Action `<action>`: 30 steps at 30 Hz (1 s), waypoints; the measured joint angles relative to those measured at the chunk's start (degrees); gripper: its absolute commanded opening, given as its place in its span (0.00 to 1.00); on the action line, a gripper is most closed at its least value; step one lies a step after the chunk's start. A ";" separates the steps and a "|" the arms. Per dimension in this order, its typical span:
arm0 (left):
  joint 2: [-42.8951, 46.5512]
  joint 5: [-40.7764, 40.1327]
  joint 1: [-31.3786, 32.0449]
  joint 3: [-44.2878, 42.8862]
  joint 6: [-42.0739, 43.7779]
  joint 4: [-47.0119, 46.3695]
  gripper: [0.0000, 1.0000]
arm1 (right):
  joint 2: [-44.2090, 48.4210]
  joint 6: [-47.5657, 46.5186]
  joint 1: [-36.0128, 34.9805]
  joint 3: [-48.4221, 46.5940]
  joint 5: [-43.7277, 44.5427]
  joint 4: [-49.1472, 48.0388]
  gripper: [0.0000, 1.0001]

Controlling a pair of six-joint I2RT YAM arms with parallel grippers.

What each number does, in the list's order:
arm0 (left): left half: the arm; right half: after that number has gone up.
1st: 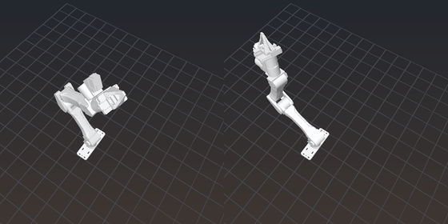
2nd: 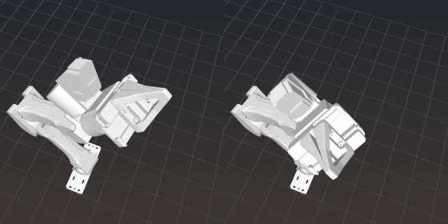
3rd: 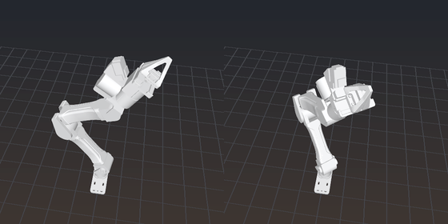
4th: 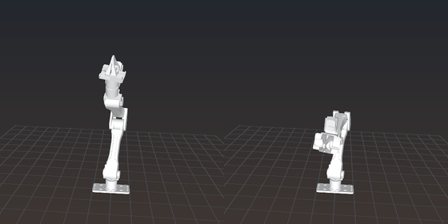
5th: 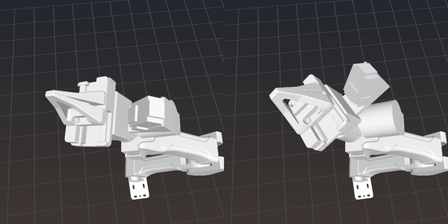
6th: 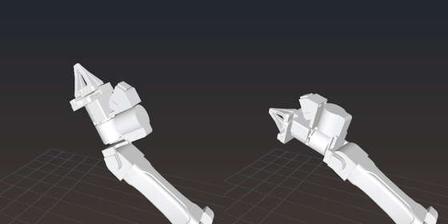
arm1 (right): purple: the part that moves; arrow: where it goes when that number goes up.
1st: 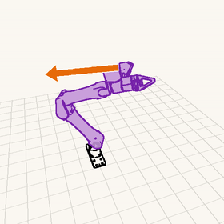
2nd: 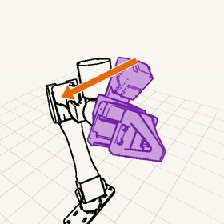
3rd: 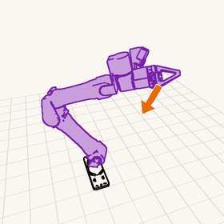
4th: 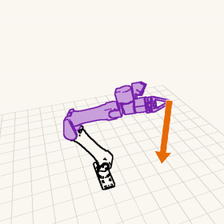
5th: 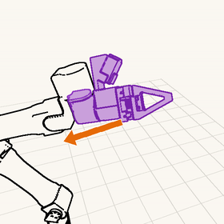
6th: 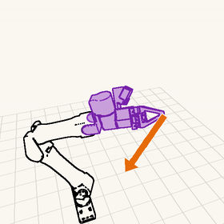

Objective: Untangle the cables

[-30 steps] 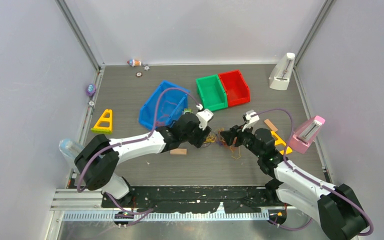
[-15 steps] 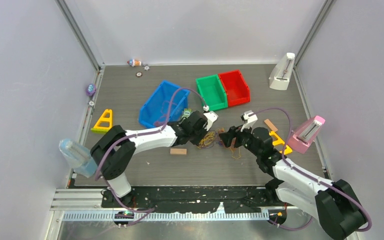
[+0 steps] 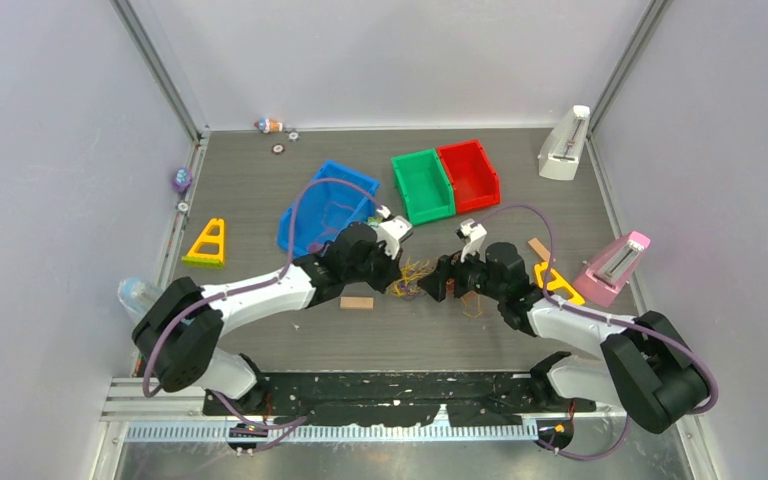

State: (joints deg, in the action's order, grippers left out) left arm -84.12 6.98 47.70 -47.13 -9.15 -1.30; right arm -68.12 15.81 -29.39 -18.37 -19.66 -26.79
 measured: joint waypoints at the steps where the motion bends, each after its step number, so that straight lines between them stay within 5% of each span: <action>1: 0.72 0.72 -0.02 0.70 -0.15 -0.87 0.00 | -0.46 0.00 -0.15 -0.31 -0.31 -0.22 0.79; 12: 10.60 4.74 -2.54 10.51 -3.54 -13.31 0.00 | -1.64 0.39 -0.66 -1.18 -2.58 -1.95 0.89; 18: 13.99 6.03 -3.30 15.43 -4.52 -20.46 0.00 | -4.52 0.63 -1.03 -2.62 -3.96 -1.90 0.82; 22: 15.69 6.05 -3.30 18.36 -5.44 -25.20 0.00 | -6.62 0.81 -1.95 -3.69 -5.22 -1.88 0.59; 27: 16.55 5.42 -3.30 20.17 -5.88 -29.29 0.00 | -7.56 1.16 -2.29 -4.83 -6.29 -1.97 0.14; 30: 17.99 3.04 -3.30 21.35 -5.90 -30.23 0.00 | -7.65 1.57 -2.29 -5.16 -5.42 -1.55 0.06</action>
State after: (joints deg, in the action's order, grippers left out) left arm -66.13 10.02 44.40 -25.78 -15.05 -31.53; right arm -75.77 17.39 -31.68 -23.53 -25.08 -28.34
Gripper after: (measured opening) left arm 0.007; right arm 0.115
